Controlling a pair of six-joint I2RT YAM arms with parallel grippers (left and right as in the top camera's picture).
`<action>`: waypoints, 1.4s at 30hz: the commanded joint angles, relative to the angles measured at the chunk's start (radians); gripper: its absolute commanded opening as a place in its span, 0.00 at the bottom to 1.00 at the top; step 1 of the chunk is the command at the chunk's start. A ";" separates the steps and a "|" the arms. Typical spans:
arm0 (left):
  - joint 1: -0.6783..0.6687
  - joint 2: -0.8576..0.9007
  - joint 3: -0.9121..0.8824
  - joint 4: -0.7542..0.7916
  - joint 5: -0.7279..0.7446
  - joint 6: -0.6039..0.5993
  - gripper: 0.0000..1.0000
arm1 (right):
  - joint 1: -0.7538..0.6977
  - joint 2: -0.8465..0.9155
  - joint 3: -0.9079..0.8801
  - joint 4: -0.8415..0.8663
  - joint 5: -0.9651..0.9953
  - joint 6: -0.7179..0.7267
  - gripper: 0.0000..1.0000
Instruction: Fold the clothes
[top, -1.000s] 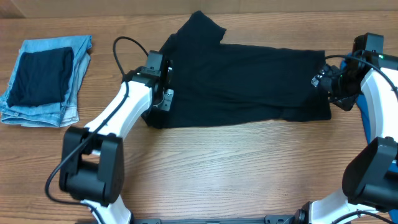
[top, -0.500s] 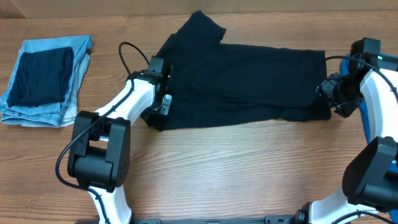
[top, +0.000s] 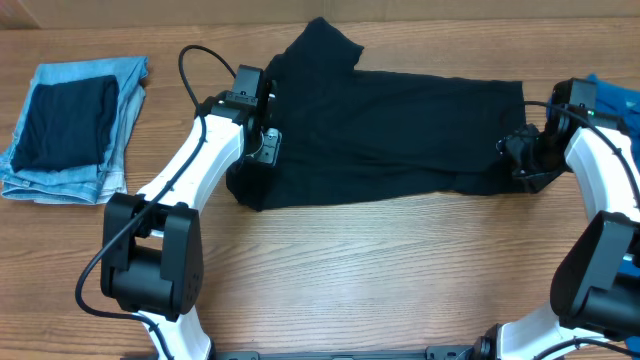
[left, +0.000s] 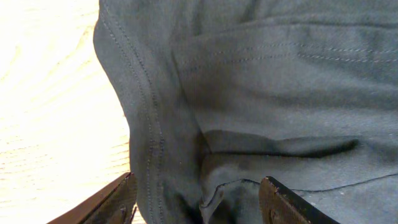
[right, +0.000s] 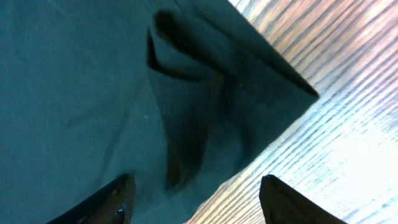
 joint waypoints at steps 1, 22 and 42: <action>-0.005 -0.030 0.019 -0.006 0.020 -0.011 0.66 | 0.003 -0.008 -0.037 0.050 -0.033 0.015 0.68; -0.005 -0.030 0.019 -0.039 0.015 -0.011 0.69 | 0.003 -0.005 -0.045 0.096 -0.035 0.039 0.47; -0.005 -0.030 0.019 -0.050 0.010 -0.011 0.73 | 0.005 -0.016 -0.077 0.344 -0.091 0.092 0.04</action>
